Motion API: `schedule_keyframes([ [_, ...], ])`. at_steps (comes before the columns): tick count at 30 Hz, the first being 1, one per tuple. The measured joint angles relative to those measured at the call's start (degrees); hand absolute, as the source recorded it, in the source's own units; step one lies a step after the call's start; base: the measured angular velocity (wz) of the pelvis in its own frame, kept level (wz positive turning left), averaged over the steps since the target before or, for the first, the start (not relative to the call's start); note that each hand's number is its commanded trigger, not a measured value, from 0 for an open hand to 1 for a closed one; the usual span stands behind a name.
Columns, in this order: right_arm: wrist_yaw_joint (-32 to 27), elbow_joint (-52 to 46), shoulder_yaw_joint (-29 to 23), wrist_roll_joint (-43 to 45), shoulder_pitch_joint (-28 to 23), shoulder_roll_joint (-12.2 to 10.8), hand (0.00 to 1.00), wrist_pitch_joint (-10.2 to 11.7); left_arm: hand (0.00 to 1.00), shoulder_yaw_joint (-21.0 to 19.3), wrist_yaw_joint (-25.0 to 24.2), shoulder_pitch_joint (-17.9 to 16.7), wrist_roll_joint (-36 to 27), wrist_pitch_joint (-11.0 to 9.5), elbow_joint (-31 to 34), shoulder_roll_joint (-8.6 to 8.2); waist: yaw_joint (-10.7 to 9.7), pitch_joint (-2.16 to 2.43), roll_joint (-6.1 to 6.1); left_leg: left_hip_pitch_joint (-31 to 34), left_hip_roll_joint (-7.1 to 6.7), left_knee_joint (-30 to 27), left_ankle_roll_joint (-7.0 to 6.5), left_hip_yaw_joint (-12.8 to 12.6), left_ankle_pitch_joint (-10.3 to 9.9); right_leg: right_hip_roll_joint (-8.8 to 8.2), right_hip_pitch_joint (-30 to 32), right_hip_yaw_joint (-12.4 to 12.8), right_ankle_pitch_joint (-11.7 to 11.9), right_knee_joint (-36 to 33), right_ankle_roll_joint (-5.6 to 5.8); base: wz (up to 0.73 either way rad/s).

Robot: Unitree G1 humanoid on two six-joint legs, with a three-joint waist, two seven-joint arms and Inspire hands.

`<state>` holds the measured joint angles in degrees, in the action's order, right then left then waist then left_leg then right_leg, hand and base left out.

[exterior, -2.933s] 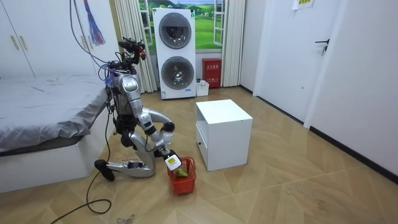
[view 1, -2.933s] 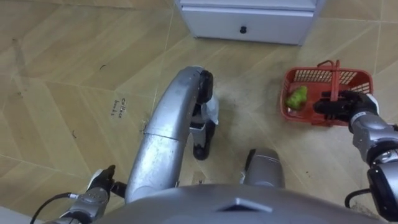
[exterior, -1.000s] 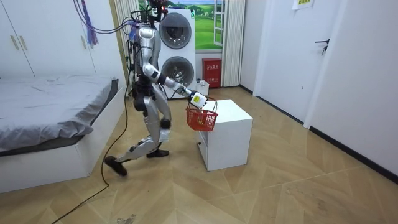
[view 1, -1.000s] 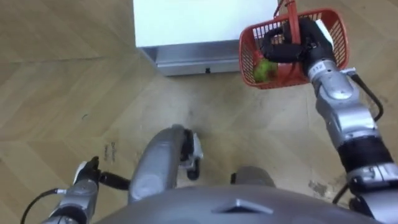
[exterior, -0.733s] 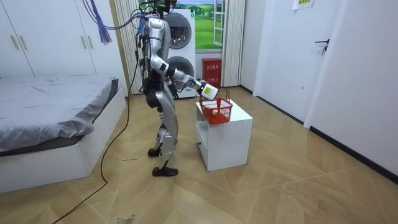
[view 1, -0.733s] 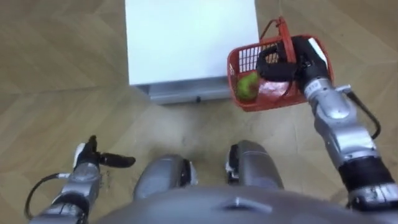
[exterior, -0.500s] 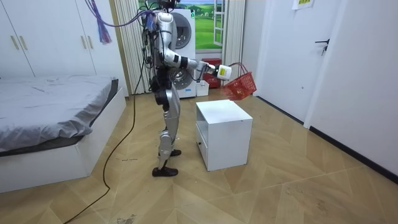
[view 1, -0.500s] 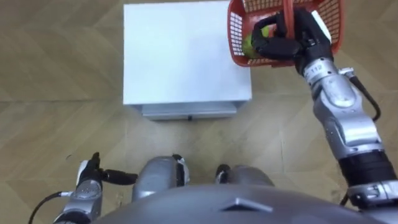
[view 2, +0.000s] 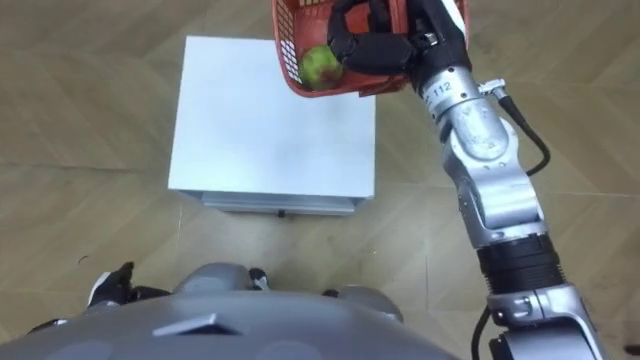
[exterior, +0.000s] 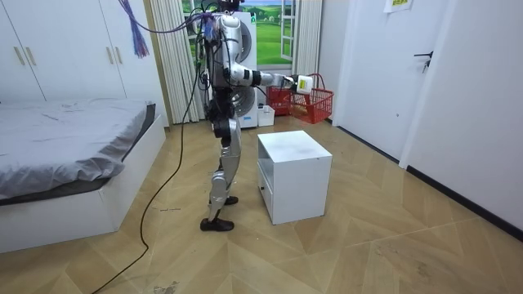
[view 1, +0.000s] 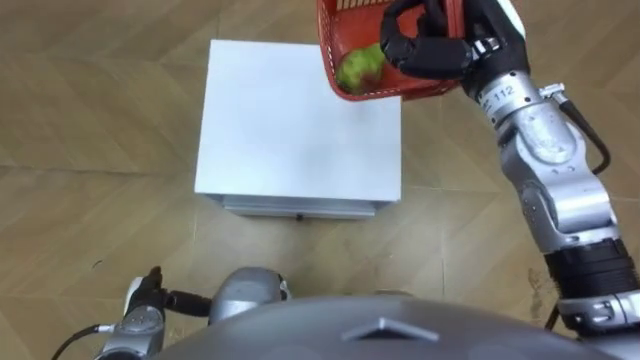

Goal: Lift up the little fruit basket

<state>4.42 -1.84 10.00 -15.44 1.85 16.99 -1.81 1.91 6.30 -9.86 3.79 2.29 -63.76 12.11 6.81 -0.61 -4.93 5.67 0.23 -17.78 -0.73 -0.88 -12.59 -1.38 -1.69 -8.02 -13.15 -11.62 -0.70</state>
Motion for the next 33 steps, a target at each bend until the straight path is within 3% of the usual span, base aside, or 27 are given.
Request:
schedule_keyframes([
  [2,0.0,0.0,0.3,0.0,0.1,-0.4,1.0,0.0,0.0,0.0,-0.7,0.0,1.0,0.3,-0.4,0.07,0.0,-0.27,-0.34,0.8,-0.03,-2.9,0.04,-0.3,0.0,-0.46,-1.1,0.2,0.2,0.1,-0.36,0.2],
  [3,-0.1,0.1,0.4,0.1,0.3,-1.1,1.0,0.1,0.0,0.0,-1.0,-0.1,1.5,0.3,-0.4,0.18,0.3,-1.08,-1.0,3.9,-0.31,-8.1,0.77,-0.9,-1.3,-0.77,-2.1,2.5,0.3,0.3,-0.53,0.32],
  [4,-0.1,0.2,0.5,0.1,0.7,-1.0,1.0,0.2,0.0,-0.1,-1.2,-0.2,2.8,0.3,-0.3,-0.27,0.5,-0.86,-0.64,6.4,-0.6,-4.6,1.11,-0.5,-0.6,-0.25,-2.0,4.6,0.3,0.2,-0.45,0.36],
  [5,-0.1,0.5,0.4,0.1,1.0,-0.7,1.0,0.3,0.0,-0.1,-1.4,-0.1,3.3,0.3,-0.2,-0.55,0.6,-0.62,-0.04,7.5,-0.15,-1.9,0.05,-0.5,1.8,0.35,-1.8,4.3,0.1,-0.1,-0.2,0.22],
  [6,0.0,2.1,0.7,0.1,1.3,-1.9,1.0,0.3,0.0,-0.1,-1.6,-0.1,3.9,0.5,-0.5,-0.14,1.8,-0.1,-1.53,7.9,-0.05,-2.9,-0.13,-1.8,2.3,-0.29,-1.2,3.0,-0.6,-0.2,0.7,0.12],
  [7,0.1,2.8,1.1,0.1,1.6,-2.3,1.0,0.3,0.0,0.0,-1.6,-0.1,4.8,0.7,-0.7,-0.18,2.9,-0.24,-1.71,7.8,-0.24,-3.0,-0.15,-0.6,2.3,-0.45,-0.8,0.4,-0.7,-0.1,1.42,0.04],
  [8,0.2,2.9,1.3,0.1,1.7,-2.3,1.0,0.3,0.0,0.1,-1.7,-0.1,4.9,0.8,-0.8,-0.24,3.2,-0.45,-1.33,7.8,-0.27,-3.0,-0.16,0.5,2.3,-0.4,-0.5,-0.6,-1.0,-0.2,2.03,0.0],
  [9,0.1,3.1,1.8,0.1,2.6,-2.3,1.0,0.3,0.0,-0.1,-1.8,-0.1,5.1,0.8,-0.8,-0.27,4.2,-0.55,-1.19,7.8,-0.27,-3.0,-0.14,4.1,2.3,0.02,1.0,-1.5,-1.0,1.2,2.16,-0.17],
  [10,0.1,3.2,2.4,0.1,3.8,-2.3,1.0,0.3,0.0,-0.8,-1.9,-0.2,5.8,1.0,-0.9,-0.39,4.6,-0.89,-0.67,8.0,-0.26,-3.0,0.31,5.7,2.2,0.07,3.2,-2.1,1.4,3.0,0.29,-0.06],
  [11,0.1,3.3,2.4,0.2,3.8,-2.3,1.0,0.5,0.0,-1.3,-2.0,-0.2,6.4,1.2,-1.2,-0.56,4.4,-0.77,-0.13,7.9,-0.22,-2.8,0.6,5.8,2.2,-0.1,3.1,-3.5,1.8,2.2,-0.16,0.11],
  [12,-0.1,4.1,2.4,0.1,4.0,-2.2,1.0,0.8,0.0,-1.7,-2.1,0.0,7.4,1.3,-2.5,-0.6,4.5,-0.48,0.49,7.3,-0.2,-1.9,0.92,5.7,2.4,-0.11,2.6,-4.1,1.9,1.8,-0.21,0.22],
  [15,0.0,10.4,2.6,-0.1,5.1,-2.3,1.0,1.2,0.0,-1.6,-2.3,-0.1,7.7,2.1,-3.3,-0.58,4.5,-0.38,1.59,6.9,-0.62,-0.6,1.33,5.6,3.0,-0.21,2.6,-5.6,1.9,1.6,-0.25,0.12],
  [20,0.7,16.4,5.2,-0.6,5.2,-3.0,1.0,0.0,0.0,-1.0,-2.8,-0.5,7.0,3.4,-3.2,-0.56,4.8,-0.36,1.55,8.4,-1.0,0.0,1.2,5.7,3.7,-0.81,5.1,-6.3,1.6,-0.1,-0.56,0.02],
  [25,0.6,22.4,9.0,-2.2,6.1,-3.8,1.0,-0.1,0.0,1.0,-3.2,-0.5,4.6,3.3,-3.0,-0.23,5.3,-0.29,1.37,10.6,-1.13,-0.7,0.84,5.1,3.9,-1.0,7.6,-6.2,1.5,-1.6,-0.43,-0.02],
  [33,-0.7,26.0,9.1,-2.2,6.1,-5.1,1.0,-0.6,0.0,1.3,-3.2,-0.6,4.7,3.4,-2.6,-0.35,6.2,-0.76,2.22,11.8,-1.3,-1.1,0.51,5.0,3.9,-1.48,8.8,-6.5,1.4,-2.4,-0.22,0.0],
])
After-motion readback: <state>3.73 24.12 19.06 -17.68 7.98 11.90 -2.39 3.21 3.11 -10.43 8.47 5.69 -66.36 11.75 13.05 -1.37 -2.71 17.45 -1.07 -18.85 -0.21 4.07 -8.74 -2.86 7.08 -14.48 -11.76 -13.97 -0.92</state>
